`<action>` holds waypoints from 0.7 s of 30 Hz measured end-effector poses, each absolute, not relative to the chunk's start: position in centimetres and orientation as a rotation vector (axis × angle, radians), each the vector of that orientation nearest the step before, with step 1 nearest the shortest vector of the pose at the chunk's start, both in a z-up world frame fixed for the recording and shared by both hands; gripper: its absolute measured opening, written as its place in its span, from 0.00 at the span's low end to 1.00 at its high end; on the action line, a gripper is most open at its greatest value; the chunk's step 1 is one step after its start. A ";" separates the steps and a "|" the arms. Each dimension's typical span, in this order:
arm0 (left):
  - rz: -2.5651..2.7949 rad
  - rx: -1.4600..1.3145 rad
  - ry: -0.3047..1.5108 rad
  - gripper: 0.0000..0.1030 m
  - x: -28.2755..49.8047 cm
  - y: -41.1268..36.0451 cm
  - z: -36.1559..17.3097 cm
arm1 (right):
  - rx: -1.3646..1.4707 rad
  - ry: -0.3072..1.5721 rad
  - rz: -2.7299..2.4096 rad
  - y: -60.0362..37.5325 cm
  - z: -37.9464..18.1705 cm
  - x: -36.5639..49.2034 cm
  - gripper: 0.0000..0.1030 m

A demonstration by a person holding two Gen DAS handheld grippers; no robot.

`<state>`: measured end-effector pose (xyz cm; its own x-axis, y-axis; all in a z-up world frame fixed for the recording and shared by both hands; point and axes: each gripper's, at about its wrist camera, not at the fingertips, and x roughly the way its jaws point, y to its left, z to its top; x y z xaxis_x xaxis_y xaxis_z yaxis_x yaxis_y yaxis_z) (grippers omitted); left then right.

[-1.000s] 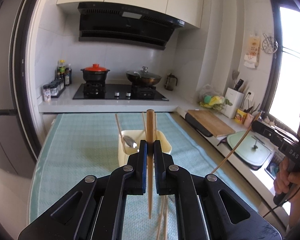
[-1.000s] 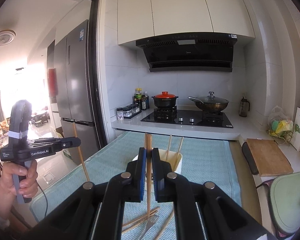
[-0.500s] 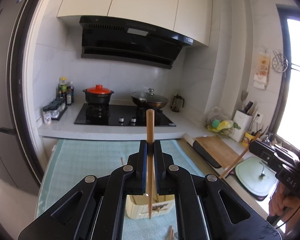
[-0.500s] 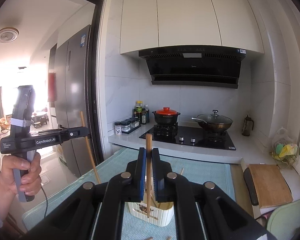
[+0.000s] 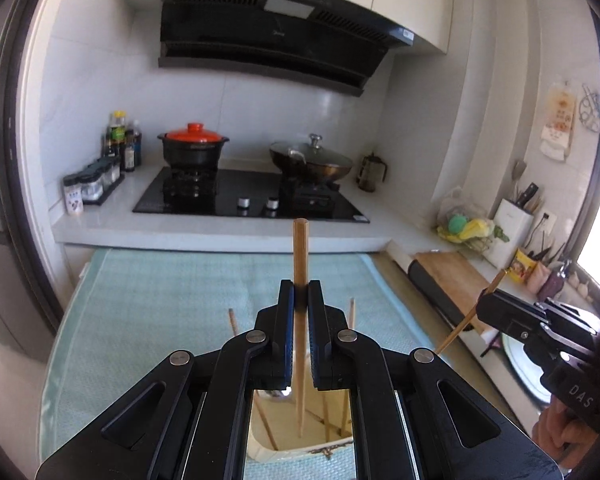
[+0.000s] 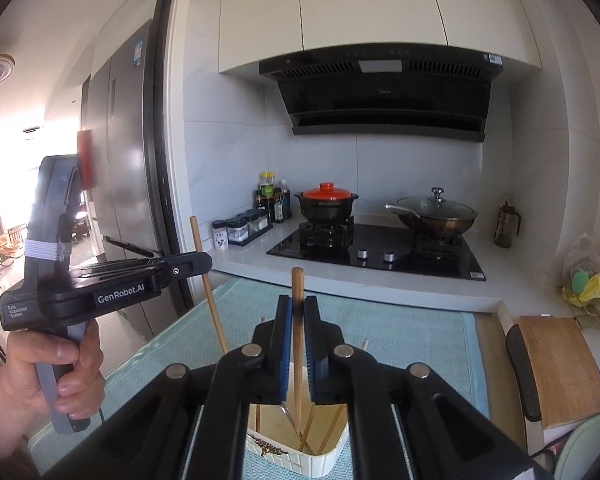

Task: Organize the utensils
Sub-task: 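Lower both chopsticks into the caddy and open both tools, then withdraw both tools from the caddy back over the remaining utensils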

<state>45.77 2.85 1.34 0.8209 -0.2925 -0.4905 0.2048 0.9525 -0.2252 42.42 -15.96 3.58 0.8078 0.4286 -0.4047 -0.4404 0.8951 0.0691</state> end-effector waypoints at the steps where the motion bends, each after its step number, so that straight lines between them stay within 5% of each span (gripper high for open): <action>1: -0.264 -0.166 0.568 0.04 46.2 2.7 0.4 | -0.026 0.448 0.465 -16.0 2.7 43.1 0.06; 15: -0.215 -0.119 0.785 0.07 51.5 0.9 -7.4 | 0.022 0.738 0.440 -15.3 -6.6 52.9 0.07; 17: -0.207 -0.143 0.786 0.17 51.6 1.3 -7.0 | 0.040 0.763 0.438 -15.1 -6.9 53.8 0.07; 19: -0.192 -0.157 0.772 0.47 50.9 2.0 -6.1 | 0.047 0.773 0.404 -15.2 -6.8 54.1 0.16; 21: -0.184 -0.137 0.725 0.63 49.2 2.6 -4.6 | 0.075 0.738 0.383 -15.9 -5.7 53.5 0.36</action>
